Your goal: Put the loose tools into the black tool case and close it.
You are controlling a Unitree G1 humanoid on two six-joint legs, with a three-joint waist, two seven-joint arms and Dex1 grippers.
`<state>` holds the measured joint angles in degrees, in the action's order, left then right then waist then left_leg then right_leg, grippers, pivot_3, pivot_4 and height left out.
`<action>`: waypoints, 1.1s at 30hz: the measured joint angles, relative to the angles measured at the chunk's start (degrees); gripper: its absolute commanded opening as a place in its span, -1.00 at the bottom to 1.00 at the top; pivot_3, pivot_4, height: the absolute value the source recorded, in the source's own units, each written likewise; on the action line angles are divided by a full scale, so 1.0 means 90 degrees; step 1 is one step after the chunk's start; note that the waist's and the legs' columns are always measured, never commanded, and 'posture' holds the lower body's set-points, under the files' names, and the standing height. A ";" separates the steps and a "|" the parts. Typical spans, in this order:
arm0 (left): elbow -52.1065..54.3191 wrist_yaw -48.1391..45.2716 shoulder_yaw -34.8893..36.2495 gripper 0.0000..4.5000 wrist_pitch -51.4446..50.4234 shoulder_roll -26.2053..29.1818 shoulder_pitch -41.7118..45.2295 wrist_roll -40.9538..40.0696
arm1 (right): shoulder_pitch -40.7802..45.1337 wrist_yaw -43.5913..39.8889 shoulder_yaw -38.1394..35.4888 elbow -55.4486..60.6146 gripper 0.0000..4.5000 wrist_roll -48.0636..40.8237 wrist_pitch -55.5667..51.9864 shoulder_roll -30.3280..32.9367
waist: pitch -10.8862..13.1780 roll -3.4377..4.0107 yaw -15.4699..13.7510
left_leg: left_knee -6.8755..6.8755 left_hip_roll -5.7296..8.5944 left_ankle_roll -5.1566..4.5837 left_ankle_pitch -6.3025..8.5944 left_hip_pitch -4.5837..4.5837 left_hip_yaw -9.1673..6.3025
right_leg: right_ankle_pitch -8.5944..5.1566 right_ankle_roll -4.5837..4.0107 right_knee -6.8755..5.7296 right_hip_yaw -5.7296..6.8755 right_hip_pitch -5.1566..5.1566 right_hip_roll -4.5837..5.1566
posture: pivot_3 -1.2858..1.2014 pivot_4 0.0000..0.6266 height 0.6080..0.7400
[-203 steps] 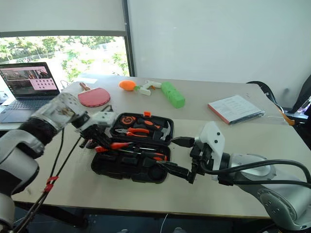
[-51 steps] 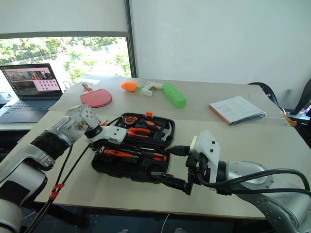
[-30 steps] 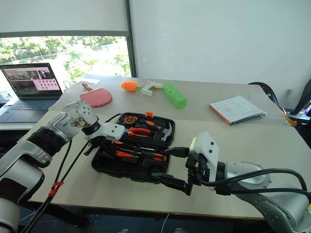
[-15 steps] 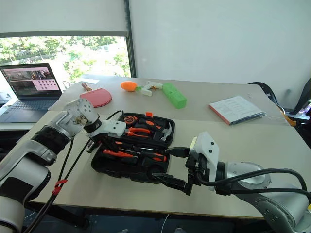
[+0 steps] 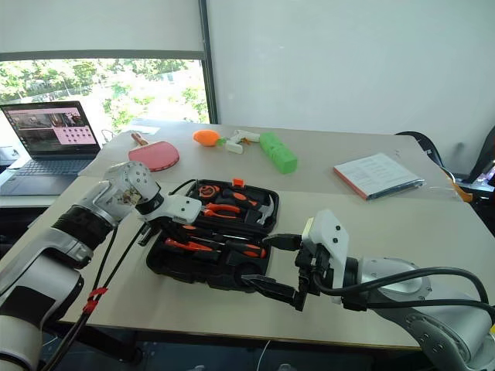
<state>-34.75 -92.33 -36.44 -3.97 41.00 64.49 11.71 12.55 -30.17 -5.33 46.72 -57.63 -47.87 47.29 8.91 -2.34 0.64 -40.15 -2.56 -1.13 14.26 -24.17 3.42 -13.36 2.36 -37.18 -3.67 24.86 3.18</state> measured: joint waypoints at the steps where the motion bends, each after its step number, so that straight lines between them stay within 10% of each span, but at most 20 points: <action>1: 0.0042 0.0002 0.0036 -0.98 -0.0001 0.0000 -0.0033 0.0028 | 0.0000 0.0006 0.0000 0.0000 1.00 -0.0002 0.0000 0.0000 | -0.0001 0.0001 0.0000 | 0.0000 0.0000 0.0000 0.0000 0.0003 0.0000 | 0.0000 0.0000 0.0000 0.0000 -0.0003 0.0000 | 0.03 -0.52 0.97; 16: 0.0007 0.0006 0.0643 -0.98 -0.1018 0.0044 -0.0263 -0.0317 | 0.0141 -0.0039 0.0000 -0.0017 1.00 -0.0025 0.0000 -0.0001 | -0.0005 0.0006 0.0018 | 0.0015 -0.0005 -0.0001 0.0001 0.0049 -0.0001 | -0.0002 -0.0001 0.0008 0.0000 -0.0046 -0.0003 | 0.03 -0.52 0.97; 22: 0.0867 0.0244 0.1981 -0.24 -0.2855 0.1088 -0.0699 -0.1139 | 0.0473 -0.0244 0.0014 -0.0149 1.00 -0.0108 -0.0002 0.0042 | -0.0003 0.0004 0.0118 | 0.0034 -0.0014 -0.0003 0.0002 0.0039 -0.0017 | -0.0008 -0.0008 0.0008 -0.0005 -0.0021 -0.0006 | 0.03 -0.52 0.97; 28: 0.2798 0.1341 0.3903 0.78 -0.5131 0.2232 -0.3248 -0.1721 | 0.1019 -0.0621 0.0125 -0.0716 1.00 -0.0054 -0.0003 0.0052 | 0.0002 -0.0003 0.0163 | 0.0035 -0.0018 -0.0003 0.0002 0.0040 -0.0030 | -0.0009 -0.0008 0.0004 -0.0002 -0.0019 -0.0001 | 0.03 -0.52 0.97; 33: 0.3624 0.2222 0.5466 0.97 -0.6141 0.2488 -0.4816 -0.1940 | 0.1397 -0.1107 0.0268 -0.1202 1.00 0.0150 0.0034 0.0052 | 0.0005 -0.0008 0.0059 | 0.0035 -0.0024 0.0000 0.0001 0.0044 -0.0013 | -0.0010 -0.0011 0.0004 0.0008 -0.0021 0.0004 | 0.03 -0.52 0.97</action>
<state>-2.14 -72.33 12.75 -59.24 63.39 21.14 -5.76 25.12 -40.14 -2.92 35.90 -56.28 -47.56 47.75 8.96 -2.41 1.18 -39.83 -2.78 -1.13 14.27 -23.77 3.31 -13.45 2.26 -37.14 -3.60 24.67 3.21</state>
